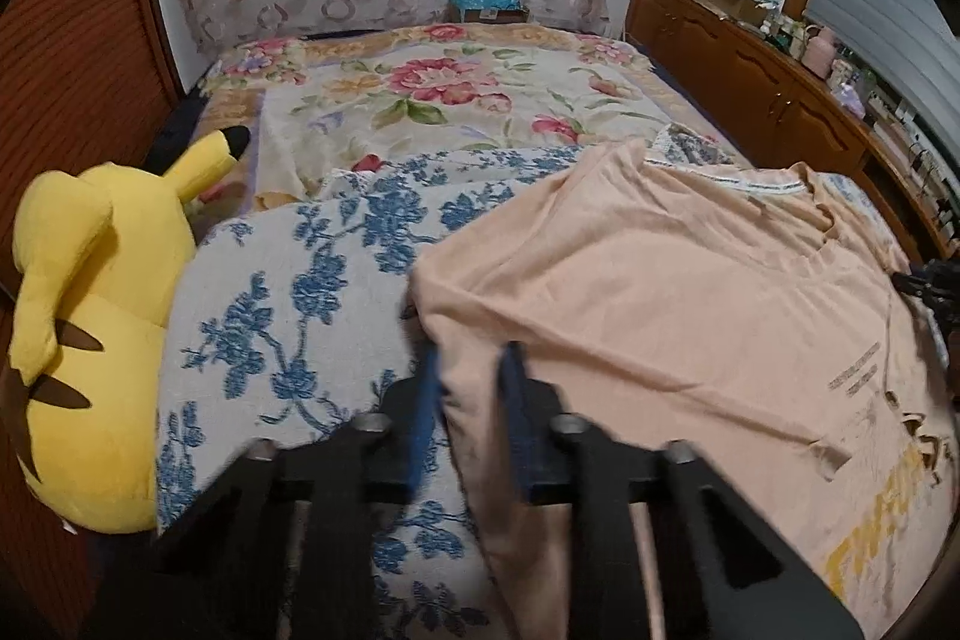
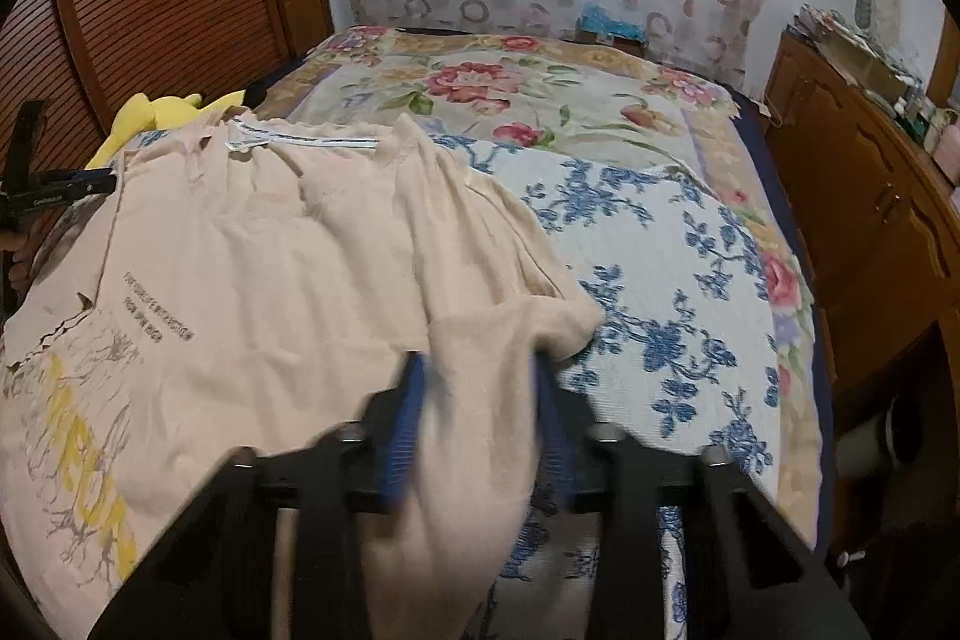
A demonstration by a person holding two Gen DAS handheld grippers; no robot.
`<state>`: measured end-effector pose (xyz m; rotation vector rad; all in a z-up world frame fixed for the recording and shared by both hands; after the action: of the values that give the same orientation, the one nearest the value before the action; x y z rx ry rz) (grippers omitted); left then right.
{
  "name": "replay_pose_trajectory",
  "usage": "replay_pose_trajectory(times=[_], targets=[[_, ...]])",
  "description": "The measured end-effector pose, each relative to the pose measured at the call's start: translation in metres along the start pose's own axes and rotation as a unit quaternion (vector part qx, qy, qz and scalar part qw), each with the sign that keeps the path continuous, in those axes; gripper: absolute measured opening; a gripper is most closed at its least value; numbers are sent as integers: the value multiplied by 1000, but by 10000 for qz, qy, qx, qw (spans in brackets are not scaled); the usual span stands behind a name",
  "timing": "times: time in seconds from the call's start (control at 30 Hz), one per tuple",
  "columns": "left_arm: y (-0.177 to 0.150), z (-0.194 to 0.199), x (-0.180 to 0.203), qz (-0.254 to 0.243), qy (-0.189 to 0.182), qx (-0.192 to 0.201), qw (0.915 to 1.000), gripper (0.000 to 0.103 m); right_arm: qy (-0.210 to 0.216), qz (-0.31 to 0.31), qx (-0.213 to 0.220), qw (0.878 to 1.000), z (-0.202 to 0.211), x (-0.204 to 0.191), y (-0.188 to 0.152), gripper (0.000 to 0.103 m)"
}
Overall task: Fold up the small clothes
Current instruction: 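Grasp the shirt hem with both tools, then lift the hem with both tools, fold it toward the collar, release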
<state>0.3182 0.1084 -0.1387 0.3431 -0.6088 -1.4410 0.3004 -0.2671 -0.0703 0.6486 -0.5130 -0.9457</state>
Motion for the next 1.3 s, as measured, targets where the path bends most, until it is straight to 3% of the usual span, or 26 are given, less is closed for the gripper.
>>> replay_pose_trajectory(times=[0.07, 0.17, 0.3, 0.47, 0.63, 0.97, 1.3], targets=[[-2, 4, 5, -3, -64, -1, 10000, 6, 108, 35, 2, 9999, 1, -4, -1, 11], [-7, 21, 13, -26, -228, 114, 9997, 5, 66, 111, 147, 9998, 10, -8, -1, 9], [-23, 61, 32, -150, -432, 433, 9980, 4, 79, 129, 676, 9976, 45, -18, -1, 8], [-60, 117, 50, -224, -679, 835, 9939, 4, 137, 176, 1171, 9929, 96, -38, -12, 8], [-105, 154, 51, -137, -811, 1015, 9914, 4, 367, 150, 1430, 9889, 146, -59, -50, 8], [-147, 211, 57, -168, -972, 1342, 9860, 4, 426, 210, 1530, 9871, 200, -67, -102, 8], [-185, 232, 39, -48, -700, 1285, 9892, 4, 368, 138, 1286, 9909, 246, -79, -154, 8]])
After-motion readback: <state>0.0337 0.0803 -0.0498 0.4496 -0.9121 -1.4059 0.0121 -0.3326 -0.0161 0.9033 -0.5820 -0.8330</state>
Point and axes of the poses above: each gripper's, at about its wrist camera, not at the fingertips, and z roughly against the way its jaws point, x to its right, y to its top, the point moved 5 cm from there along -z, roughly the way its jaws point, and after that the axes turned 10 degrees about z, right-handed, at the moved point
